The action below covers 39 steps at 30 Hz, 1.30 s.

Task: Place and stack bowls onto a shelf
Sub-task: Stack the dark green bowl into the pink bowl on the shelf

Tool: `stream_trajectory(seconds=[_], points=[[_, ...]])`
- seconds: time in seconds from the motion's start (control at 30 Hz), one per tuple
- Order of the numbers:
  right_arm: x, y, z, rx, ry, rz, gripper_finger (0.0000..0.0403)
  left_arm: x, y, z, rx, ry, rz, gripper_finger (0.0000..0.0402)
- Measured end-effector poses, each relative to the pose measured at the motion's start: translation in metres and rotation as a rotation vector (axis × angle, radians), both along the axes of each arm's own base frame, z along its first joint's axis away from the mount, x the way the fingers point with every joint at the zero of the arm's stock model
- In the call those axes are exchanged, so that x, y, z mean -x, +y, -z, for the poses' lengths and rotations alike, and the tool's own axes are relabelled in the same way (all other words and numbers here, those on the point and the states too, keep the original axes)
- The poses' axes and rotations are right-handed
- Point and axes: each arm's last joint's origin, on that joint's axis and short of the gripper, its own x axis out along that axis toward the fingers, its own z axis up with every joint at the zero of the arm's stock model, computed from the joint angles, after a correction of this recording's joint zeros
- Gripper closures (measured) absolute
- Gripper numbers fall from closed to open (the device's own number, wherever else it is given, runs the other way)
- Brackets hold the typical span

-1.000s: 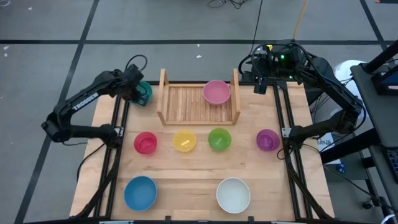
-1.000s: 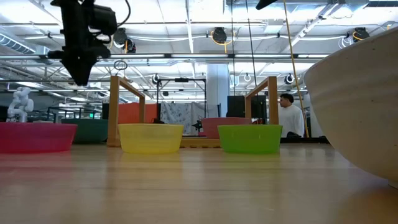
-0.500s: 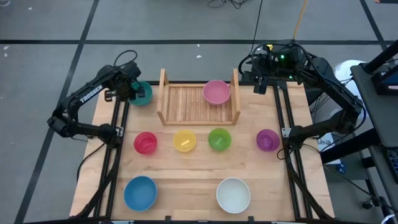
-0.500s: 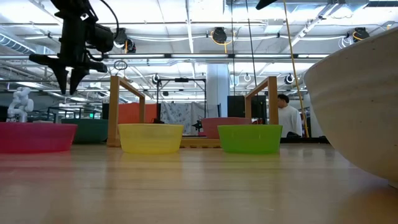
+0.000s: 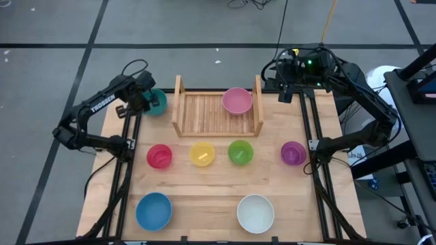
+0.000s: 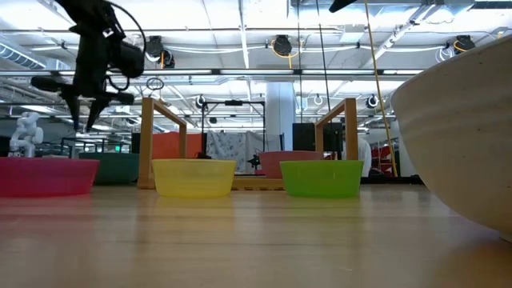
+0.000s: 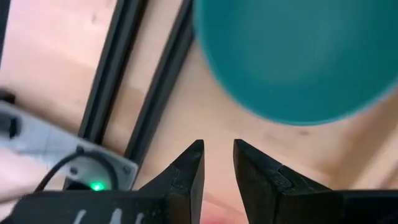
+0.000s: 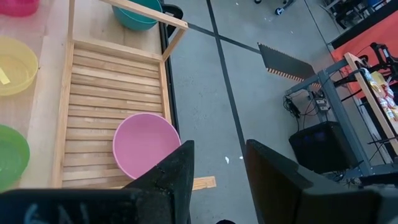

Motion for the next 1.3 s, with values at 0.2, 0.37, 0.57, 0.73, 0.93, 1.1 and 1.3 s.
stream_trajectory(seconds=[0.2, 0.37, 0.57, 0.73, 0.93, 1.1, 1.3], points=[[0.002, 0.001, -0.001, 0.035, 0.016, -0.024, 0.0264, 0.0, 0.0, 0.027, -0.024, -0.037, -0.066, 0.0309], [0.002, 0.001, -0.001, 0.035, 0.016, -0.024, 0.0264, -0.005, 0.004, 0.029, -0.05, -0.132, -0.056, 0.0309], [0.002, 0.001, -0.001, 0.032, 0.014, -0.022, 0.0264, -0.004, 0.005, 0.027, -0.064, -0.142, -0.104, 0.0309], [0.002, 0.001, -0.001, 0.03, 0.013, -0.021, 0.0264, -0.004, 0.005, 0.027, -0.064, -0.15, -0.184, 0.0309], [0.002, 0.001, -0.001, 0.03, 0.013, -0.021, 0.0264, -0.004, 0.005, 0.027, -0.067, -0.148, -0.272, 0.0309], [0.002, 0.001, -0.001, 0.031, 0.014, -0.022, 0.0264, -0.003, 0.006, 0.027, -0.084, -0.134, -0.336, 0.0309], [0.002, 0.001, -0.001, 0.035, 0.018, -0.025, 0.0264, -0.003, 0.006, 0.027, -0.089, -0.136, -0.39, 0.0309]])
